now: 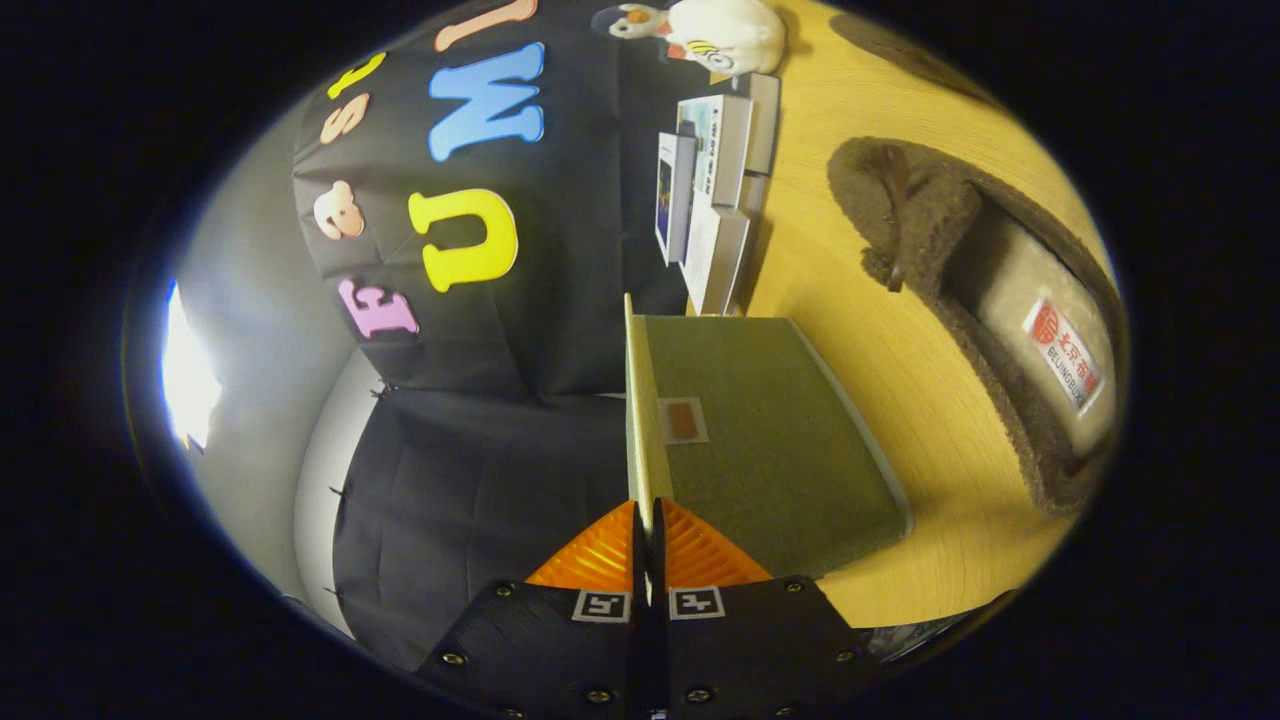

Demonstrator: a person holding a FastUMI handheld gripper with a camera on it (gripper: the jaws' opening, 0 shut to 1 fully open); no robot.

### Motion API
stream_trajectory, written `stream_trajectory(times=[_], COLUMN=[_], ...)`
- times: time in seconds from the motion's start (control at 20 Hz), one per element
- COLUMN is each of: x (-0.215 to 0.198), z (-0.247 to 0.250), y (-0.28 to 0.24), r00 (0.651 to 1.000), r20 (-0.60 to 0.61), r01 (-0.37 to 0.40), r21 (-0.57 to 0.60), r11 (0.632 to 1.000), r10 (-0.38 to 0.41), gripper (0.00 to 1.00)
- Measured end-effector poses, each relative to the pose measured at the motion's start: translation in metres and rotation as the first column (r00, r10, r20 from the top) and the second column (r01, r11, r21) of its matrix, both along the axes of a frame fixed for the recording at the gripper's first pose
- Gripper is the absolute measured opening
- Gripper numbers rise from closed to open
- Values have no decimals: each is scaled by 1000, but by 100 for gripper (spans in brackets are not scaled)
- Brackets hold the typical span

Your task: Open the storage box then place both shoes into the box .Put the left shoe in first, then the right shoe, with the right side of both shoes facing outward in a uniform manner.

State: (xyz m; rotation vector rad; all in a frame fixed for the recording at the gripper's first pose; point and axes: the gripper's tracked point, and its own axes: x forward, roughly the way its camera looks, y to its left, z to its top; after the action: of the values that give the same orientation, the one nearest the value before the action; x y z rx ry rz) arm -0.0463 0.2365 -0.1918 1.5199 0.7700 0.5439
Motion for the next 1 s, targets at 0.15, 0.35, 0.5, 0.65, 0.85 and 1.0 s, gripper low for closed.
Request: stream_trajectory(times=[0.15, 0.35, 0.5, 0.65, 0.85, 1.0], x=[4, 10, 13, 16, 20, 15], z=[26, 65, 92, 116, 134, 152], y=[-3, 2, 13, 29, 55, 78], r00=[999, 990, 978, 964, 951, 933], r20=[53, 130, 191, 232, 245, 272], r01=[-6, -32, -52, -68, -85, -94], r21=[-41, -102, -186, -249, -376, -446], r11=[999, 994, 981, 966, 923, 890], r10=[8, 45, 88, 127, 187, 235], gripper=[0, 0, 0, 0, 0, 0])
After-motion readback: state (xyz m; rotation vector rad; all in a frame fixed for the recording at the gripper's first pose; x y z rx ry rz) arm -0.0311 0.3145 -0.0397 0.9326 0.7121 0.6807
